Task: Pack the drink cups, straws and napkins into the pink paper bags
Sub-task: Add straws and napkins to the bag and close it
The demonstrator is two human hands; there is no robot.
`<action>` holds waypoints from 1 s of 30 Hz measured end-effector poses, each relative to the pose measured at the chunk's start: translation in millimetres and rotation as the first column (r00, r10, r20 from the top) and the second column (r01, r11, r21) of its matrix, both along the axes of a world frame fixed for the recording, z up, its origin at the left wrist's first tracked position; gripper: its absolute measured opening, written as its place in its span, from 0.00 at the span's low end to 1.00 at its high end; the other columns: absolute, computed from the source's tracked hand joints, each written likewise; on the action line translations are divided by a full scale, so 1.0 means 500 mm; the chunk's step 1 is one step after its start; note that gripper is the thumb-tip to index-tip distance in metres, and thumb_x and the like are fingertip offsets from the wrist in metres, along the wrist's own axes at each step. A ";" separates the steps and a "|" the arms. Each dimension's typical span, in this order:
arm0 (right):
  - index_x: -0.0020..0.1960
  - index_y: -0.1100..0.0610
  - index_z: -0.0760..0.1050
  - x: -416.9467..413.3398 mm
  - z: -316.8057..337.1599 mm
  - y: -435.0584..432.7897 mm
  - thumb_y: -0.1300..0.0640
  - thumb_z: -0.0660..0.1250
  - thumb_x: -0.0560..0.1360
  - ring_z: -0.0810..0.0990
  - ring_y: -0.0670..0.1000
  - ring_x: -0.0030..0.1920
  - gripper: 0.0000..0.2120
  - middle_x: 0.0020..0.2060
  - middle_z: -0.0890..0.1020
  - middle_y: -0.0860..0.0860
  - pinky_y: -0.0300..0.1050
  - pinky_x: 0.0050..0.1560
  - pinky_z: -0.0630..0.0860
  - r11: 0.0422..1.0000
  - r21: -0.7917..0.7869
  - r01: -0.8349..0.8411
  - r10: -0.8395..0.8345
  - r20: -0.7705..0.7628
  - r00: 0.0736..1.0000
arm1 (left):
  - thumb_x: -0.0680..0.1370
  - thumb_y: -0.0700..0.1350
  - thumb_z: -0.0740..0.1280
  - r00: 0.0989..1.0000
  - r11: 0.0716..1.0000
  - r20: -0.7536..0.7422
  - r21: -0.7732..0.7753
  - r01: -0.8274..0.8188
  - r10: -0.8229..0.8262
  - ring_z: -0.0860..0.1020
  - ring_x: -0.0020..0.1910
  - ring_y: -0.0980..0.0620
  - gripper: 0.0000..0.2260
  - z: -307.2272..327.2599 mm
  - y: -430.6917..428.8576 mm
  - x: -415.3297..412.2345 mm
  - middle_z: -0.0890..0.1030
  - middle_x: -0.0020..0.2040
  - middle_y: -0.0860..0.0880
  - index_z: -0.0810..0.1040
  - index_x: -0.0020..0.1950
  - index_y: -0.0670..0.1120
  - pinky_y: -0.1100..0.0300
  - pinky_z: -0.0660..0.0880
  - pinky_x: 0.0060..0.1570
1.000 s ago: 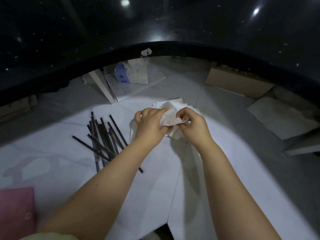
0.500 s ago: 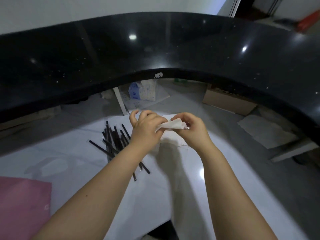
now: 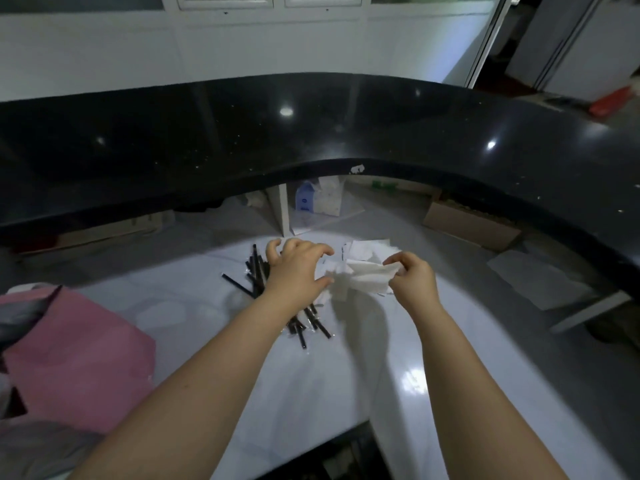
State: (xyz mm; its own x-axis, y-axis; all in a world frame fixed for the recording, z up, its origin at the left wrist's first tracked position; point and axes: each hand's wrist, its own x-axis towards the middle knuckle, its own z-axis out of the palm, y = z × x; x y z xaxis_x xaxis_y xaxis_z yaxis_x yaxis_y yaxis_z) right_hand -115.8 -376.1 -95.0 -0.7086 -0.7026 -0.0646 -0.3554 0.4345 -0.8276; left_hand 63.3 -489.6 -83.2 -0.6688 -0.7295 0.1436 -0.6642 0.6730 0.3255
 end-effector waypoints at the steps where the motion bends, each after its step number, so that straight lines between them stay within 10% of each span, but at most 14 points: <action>1: 0.44 0.57 0.77 -0.004 -0.014 0.002 0.71 0.57 0.71 0.76 0.55 0.40 0.14 0.40 0.79 0.53 0.40 0.33 0.68 1.000 0.022 0.008 -0.008 0.005 1.000 | 0.74 0.57 0.70 0.999 1.000 0.040 0.019 0.014 -0.015 0.65 0.67 0.52 0.20 -0.015 0.003 -0.014 0.75 0.62 0.57 0.72 0.65 0.59 0.47 0.48 0.69; 9: 0.44 0.56 0.76 -0.065 -0.093 -0.048 0.60 0.64 0.73 0.79 0.54 0.42 0.03 0.41 0.81 0.52 0.46 0.40 0.74 0.994 0.095 -0.062 0.051 0.122 0.991 | 0.71 0.57 0.72 0.992 0.996 0.115 0.075 0.041 -0.049 0.65 0.67 0.48 0.26 -0.093 0.006 -0.141 0.74 0.64 0.52 0.71 0.68 0.57 0.44 0.48 0.69; 18: 0.69 0.47 0.70 -0.153 -0.136 -0.102 0.46 0.74 0.70 0.62 0.56 0.67 0.30 0.69 0.69 0.48 0.47 0.60 0.61 0.877 0.473 -0.082 0.195 -0.195 0.961 | 0.70 0.60 0.72 0.993 0.993 0.115 0.119 -0.001 -0.013 0.63 0.68 0.50 0.28 -0.135 -0.006 -0.187 0.74 0.65 0.53 0.72 0.68 0.56 0.47 0.45 0.69; 30: 0.47 0.52 0.78 -0.123 -0.143 -0.077 0.59 0.68 0.69 0.73 0.56 0.55 0.07 0.46 0.79 0.48 0.45 0.48 0.58 0.956 0.253 -0.149 0.219 -0.277 0.936 | 0.71 0.61 0.72 0.999 0.996 0.044 0.091 -0.022 0.018 0.64 0.69 0.51 0.27 -0.117 -0.029 -0.178 0.74 0.64 0.54 0.72 0.67 0.57 0.47 0.45 0.69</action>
